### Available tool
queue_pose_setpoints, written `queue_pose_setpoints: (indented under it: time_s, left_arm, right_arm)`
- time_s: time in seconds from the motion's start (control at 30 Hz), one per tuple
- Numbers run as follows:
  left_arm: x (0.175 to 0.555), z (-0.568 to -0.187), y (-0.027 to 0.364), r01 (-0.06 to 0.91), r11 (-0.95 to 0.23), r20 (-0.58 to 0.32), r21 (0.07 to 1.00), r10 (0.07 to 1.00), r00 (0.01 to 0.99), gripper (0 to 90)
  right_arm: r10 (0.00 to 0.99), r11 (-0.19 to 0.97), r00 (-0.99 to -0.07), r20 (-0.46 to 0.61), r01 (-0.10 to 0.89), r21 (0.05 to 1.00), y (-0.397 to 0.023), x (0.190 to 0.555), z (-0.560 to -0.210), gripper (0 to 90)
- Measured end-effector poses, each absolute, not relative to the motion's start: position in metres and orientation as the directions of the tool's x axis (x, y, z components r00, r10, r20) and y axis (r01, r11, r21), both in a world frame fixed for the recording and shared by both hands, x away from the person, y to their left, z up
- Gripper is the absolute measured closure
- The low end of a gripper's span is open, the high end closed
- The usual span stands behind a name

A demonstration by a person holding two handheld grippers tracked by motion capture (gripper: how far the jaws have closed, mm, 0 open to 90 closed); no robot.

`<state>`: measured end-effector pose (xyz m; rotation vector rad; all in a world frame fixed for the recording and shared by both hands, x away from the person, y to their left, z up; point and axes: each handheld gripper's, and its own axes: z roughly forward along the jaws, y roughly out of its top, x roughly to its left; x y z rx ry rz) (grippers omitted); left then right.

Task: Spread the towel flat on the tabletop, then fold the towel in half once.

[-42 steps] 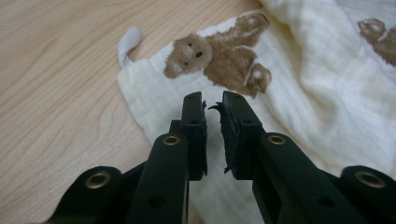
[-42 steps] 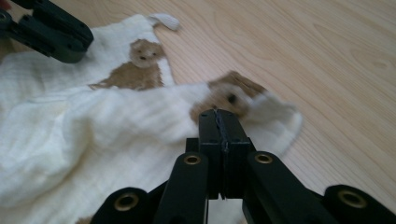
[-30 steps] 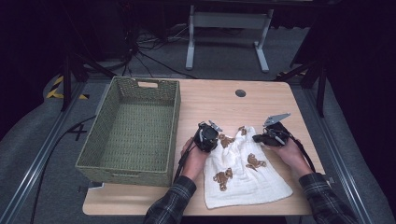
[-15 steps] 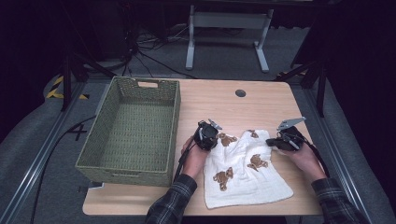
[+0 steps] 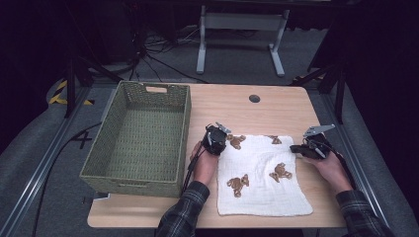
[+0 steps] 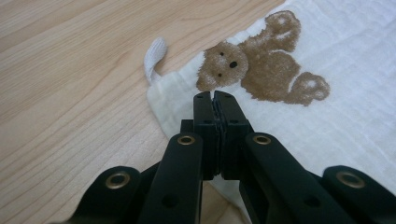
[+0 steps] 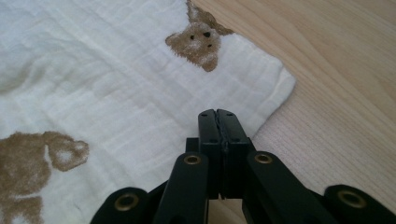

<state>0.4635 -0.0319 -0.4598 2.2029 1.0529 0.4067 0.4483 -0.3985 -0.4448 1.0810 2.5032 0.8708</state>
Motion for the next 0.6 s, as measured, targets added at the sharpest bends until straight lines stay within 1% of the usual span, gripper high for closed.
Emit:
queue_pose_setpoints:
  time_s: [0.1,0.17,0.37,0.43,0.47,0.6]
  left_arm:
    - [0.465,-0.460,-0.030,0.585,-0.441,-0.026,0.681,0.783,0.621,83.0]
    - [0.466,-0.460,-0.030,0.583,-0.435,-0.033,0.686,0.782,0.623,81.1]
    - [0.465,-0.458,-0.028,0.582,-0.444,-0.035,0.682,0.774,0.632,76.0]
    - [0.466,-0.456,-0.027,0.588,-0.444,-0.040,0.676,0.775,0.631,73.5]
    - [0.468,-0.455,-0.027,0.585,-0.445,-0.037,0.678,0.774,0.632,70.8]
    - [0.474,-0.451,-0.026,0.588,-0.443,-0.024,0.677,0.785,0.619,67.3]
  right_arm:
    - [0.728,0.535,-0.685,-0.022,0.548,0.643,-0.398,0.448,-0.443,89.2]
    - [0.725,0.523,-0.688,-0.014,0.538,0.661,-0.398,0.448,-0.440,87.2]
    - [0.722,0.510,-0.692,-0.003,0.529,0.679,-0.396,0.449,-0.433,83.3]
    - [0.720,0.512,-0.694,-0.008,0.523,0.681,-0.395,0.449,-0.432,81.5]
    - [0.721,0.512,-0.693,-0.017,0.517,0.686,-0.395,0.451,-0.431,79.7]
    - [0.729,0.499,-0.684,-0.013,0.518,0.695,-0.395,0.457,-0.429,76.7]
